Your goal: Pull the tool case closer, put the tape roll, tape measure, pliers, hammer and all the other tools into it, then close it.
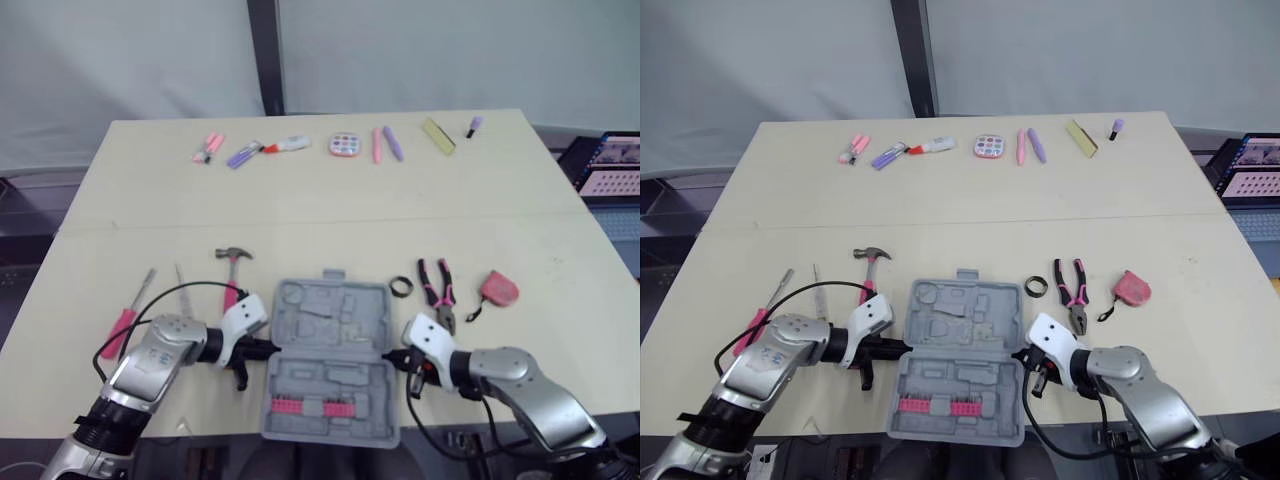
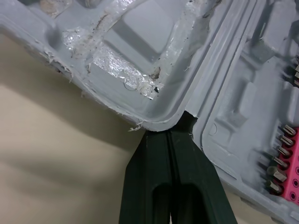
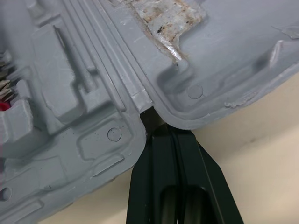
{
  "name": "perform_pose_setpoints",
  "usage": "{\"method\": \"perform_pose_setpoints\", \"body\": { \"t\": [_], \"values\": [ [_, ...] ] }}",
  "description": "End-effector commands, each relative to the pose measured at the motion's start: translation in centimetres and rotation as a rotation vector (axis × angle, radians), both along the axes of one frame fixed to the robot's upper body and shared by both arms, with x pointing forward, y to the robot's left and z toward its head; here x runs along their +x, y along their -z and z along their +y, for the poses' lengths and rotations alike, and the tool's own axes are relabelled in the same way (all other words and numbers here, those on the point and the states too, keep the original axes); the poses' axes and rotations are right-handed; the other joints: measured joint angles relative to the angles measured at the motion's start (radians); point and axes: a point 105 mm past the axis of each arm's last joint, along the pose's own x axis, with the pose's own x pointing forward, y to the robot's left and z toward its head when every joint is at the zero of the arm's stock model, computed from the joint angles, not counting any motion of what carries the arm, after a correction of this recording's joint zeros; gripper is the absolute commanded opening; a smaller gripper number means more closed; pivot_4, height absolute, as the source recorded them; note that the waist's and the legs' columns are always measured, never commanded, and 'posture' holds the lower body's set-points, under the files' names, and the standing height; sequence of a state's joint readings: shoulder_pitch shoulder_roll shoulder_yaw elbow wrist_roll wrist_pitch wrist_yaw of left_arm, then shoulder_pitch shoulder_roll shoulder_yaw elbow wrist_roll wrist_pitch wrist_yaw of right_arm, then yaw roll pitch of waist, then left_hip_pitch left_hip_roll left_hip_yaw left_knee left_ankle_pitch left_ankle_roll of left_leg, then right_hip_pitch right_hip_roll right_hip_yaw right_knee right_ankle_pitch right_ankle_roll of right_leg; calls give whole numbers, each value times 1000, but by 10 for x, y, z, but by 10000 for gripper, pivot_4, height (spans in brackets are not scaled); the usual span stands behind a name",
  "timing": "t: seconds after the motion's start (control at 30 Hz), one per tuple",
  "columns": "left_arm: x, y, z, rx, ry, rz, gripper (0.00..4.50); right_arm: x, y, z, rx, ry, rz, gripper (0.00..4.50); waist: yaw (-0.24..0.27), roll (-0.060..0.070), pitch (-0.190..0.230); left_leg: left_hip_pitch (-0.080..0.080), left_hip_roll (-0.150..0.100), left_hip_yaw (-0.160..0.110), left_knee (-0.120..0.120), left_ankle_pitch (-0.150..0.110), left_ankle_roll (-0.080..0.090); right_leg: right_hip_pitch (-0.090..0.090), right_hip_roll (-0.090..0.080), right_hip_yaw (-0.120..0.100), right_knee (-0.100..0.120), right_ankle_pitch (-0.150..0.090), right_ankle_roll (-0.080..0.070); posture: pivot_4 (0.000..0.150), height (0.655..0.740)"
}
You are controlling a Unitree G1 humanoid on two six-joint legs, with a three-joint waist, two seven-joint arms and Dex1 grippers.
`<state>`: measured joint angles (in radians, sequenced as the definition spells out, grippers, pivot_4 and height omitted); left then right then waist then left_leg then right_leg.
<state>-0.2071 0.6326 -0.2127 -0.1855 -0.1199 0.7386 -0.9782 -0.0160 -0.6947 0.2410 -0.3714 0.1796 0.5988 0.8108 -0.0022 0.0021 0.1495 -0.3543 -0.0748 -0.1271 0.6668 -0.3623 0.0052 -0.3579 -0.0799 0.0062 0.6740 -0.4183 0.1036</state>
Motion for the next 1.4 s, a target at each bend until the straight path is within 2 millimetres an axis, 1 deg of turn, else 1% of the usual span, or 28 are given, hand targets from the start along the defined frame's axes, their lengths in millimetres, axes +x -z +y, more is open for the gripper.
{"method": "perform_pose_setpoints", "body": {
  "t": [0.03,0.4,0.67,1.4],
  "values": [
    [-14,0,-13,-44,45,30,0,-10,-13,19,59,-95,-16,280,0,0,0,0,0,0,0,0,0,0,0,0,0,0,0,1500,7400],
    [-24,0,-17,-54,43,56,0,-9,-12,19,51,-88,-15,280,1,0,0,0,0,0,0,0,0,0,0,0,-1,0,0,1500,7400],
    [-32,1,-15,-49,38,76,0,-14,-10,18,51,-91,0,280,1,0,0,0,0,0,0,0,0,0,0,0,-1,0,0,1500,7400],
    [-38,7,-12,-46,8,88,0,-17,-10,20,51,-97,13,280,1,0,0,0,0,0,0,0,0,1,0,0,-4,0,0,1500,7400]
  ]
}}
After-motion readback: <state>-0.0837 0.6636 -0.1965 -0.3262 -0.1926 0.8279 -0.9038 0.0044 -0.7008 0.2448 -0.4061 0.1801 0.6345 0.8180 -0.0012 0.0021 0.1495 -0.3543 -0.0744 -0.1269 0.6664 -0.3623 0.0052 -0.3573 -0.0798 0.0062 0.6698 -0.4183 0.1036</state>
